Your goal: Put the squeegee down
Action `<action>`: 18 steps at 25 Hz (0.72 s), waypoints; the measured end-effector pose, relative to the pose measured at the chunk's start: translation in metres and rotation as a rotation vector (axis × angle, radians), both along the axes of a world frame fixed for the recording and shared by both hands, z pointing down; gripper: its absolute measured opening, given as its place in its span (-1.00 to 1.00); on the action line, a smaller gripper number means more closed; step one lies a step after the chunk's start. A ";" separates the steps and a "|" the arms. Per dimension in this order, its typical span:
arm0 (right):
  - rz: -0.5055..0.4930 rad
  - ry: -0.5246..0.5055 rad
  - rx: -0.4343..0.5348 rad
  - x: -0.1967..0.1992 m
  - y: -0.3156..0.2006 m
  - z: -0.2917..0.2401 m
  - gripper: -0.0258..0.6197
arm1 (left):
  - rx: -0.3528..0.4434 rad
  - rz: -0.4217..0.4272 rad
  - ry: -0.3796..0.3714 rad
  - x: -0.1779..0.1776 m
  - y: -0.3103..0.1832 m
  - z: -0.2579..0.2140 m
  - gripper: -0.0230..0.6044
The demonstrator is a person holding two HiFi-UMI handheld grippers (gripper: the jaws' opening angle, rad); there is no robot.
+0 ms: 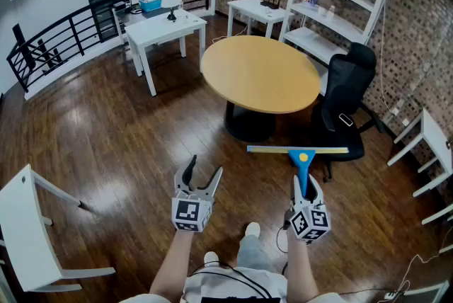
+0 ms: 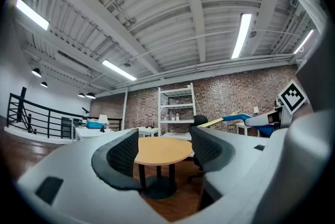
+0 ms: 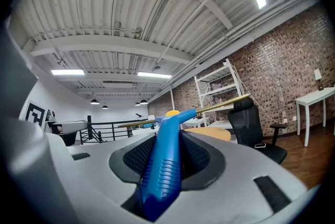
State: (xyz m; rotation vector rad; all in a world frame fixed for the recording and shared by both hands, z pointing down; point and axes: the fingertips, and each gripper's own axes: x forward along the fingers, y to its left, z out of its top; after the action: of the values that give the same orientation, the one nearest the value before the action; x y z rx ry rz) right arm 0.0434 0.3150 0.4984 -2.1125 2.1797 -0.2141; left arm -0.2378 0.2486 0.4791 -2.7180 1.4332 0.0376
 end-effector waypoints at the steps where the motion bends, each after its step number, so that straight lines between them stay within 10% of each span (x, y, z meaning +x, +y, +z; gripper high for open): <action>1: -0.019 -0.010 0.007 0.005 -0.009 0.000 -0.43 | 0.003 0.008 -0.007 0.007 -0.007 -0.001 0.04; 18: -0.142 -0.117 0.063 0.149 -0.222 0.001 -0.43 | 0.034 -0.070 -0.036 0.163 -0.189 -0.012 0.04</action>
State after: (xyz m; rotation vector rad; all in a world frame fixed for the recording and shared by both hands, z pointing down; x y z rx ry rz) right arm 0.1923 0.0926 0.4993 -1.8645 2.2385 -0.2692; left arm -0.0752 0.0596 0.4674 -2.6262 1.5019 0.0086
